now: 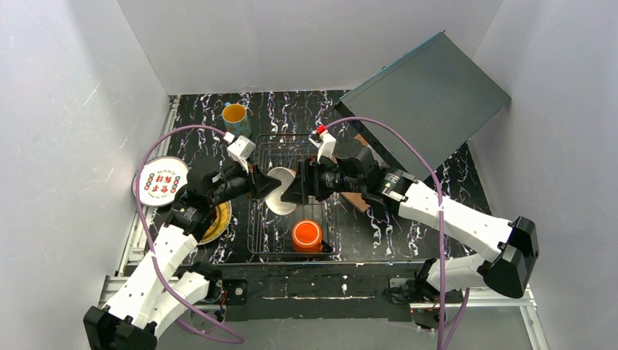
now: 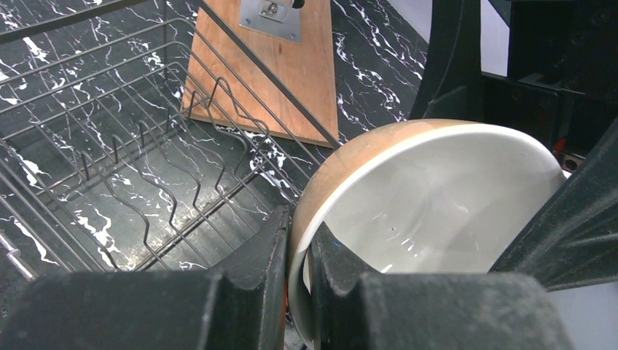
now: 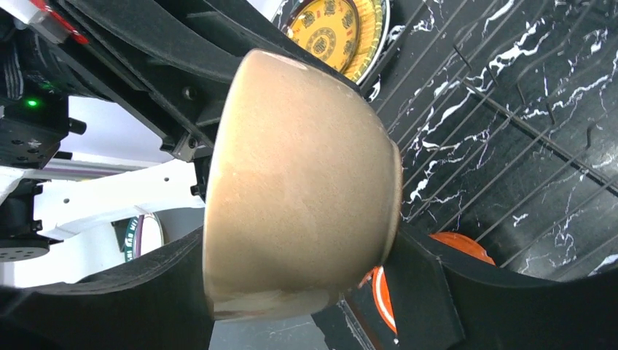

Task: Load the mixed dishes into the dish rack

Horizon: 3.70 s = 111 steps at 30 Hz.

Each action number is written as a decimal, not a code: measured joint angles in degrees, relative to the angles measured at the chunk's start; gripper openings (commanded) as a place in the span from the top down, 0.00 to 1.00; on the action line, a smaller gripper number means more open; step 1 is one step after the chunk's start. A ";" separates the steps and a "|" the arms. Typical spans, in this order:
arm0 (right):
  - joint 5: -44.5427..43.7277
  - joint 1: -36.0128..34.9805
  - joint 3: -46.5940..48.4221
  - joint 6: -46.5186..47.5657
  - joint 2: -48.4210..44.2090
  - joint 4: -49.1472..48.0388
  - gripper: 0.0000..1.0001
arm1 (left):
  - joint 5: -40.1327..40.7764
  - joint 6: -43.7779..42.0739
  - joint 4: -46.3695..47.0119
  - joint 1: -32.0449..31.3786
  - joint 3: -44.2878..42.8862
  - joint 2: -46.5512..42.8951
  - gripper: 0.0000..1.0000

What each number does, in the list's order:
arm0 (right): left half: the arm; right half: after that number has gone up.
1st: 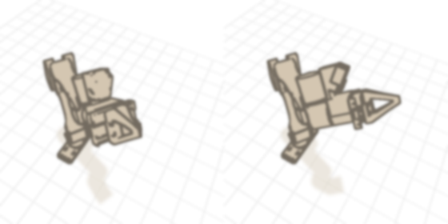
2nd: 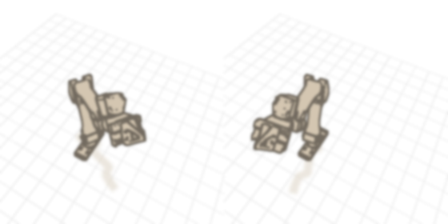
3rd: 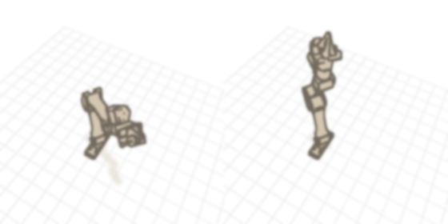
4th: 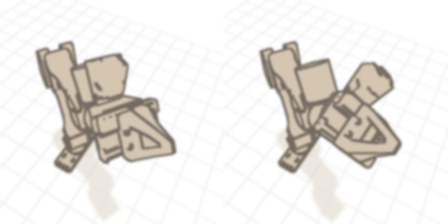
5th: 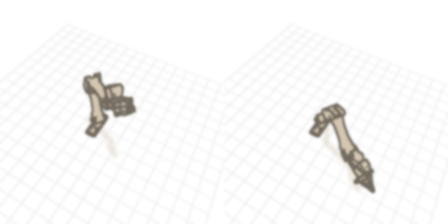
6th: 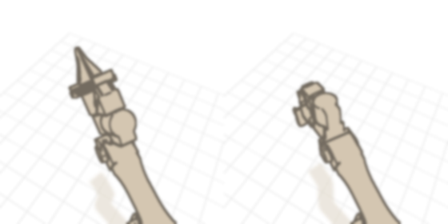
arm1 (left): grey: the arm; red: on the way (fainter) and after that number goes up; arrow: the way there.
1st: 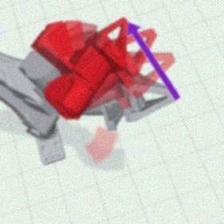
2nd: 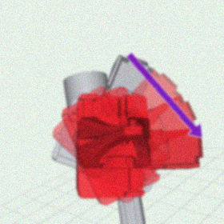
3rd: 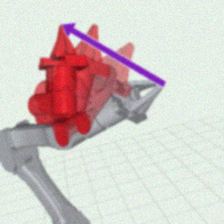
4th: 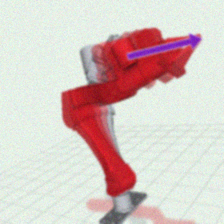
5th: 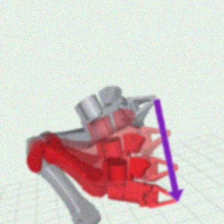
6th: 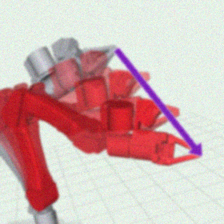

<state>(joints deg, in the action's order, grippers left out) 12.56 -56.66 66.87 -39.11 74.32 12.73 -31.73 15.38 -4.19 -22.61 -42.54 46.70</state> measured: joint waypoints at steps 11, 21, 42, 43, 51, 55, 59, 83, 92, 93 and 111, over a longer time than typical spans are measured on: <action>0.22 0.35 -3.52 -3.08 -0.26 -6.43 0.76 | -0.17 -0.44 0.63 0.04 0.24 -0.09 1.00; -0.15 0.42 -5.97 -4.48 -0.92 -10.34 0.99 | 0.87 -0.33 0.13 -0.02 0.39 0.15 0.63; -6.32 0.39 -5.51 0.15 5.60 -2.99 0.99 | 28.22 -0.42 -5.29 -0.04 0.04 -12.55 0.15; -7.08 0.42 -4.61 1.25 6.80 -1.92 0.99 | 30.99 -0.37 -5.77 -0.04 0.09 -13.55 0.15; -15.17 -0.59 4.85 10.05 16.65 6.10 0.99 | 47.67 0.26 -11.04 -0.04 0.09 -15.02 0.15; -20.87 -3.04 11.63 14.38 22.18 12.13 0.99 | 52.13 0.72 -13.00 -0.04 0.09 -14.93 0.15; -26.18 -6.45 17.44 17.97 26.60 16.98 0.99 | 54.12 0.94 -13.77 -0.04 0.09 -15.08 0.15; -59.60 -17.79 29.49 37.11 43.60 29.55 0.65 | 56.30 1.53 -14.08 0.04 0.09 -16.11 0.15; -59.95 -18.62 30.10 38.10 44.26 31.17 0.15 | 56.30 1.64 -14.08 0.31 0.09 -16.04 0.15; -59.58 -18.64 30.10 38.10 44.26 31.15 0.09 | 56.30 1.66 -14.08 0.33 0.09 -16.00 0.15; -50.86 -19.87 28.81 41.00 39.82 31.45 0.02 | 56.33 1.75 -13.97 0.46 0.07 -15.47 0.16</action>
<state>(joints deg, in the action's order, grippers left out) -38.30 -76.53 95.68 1.89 114.15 44.18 24.60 17.12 -18.15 -22.15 -42.48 31.22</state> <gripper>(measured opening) 0.983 0.843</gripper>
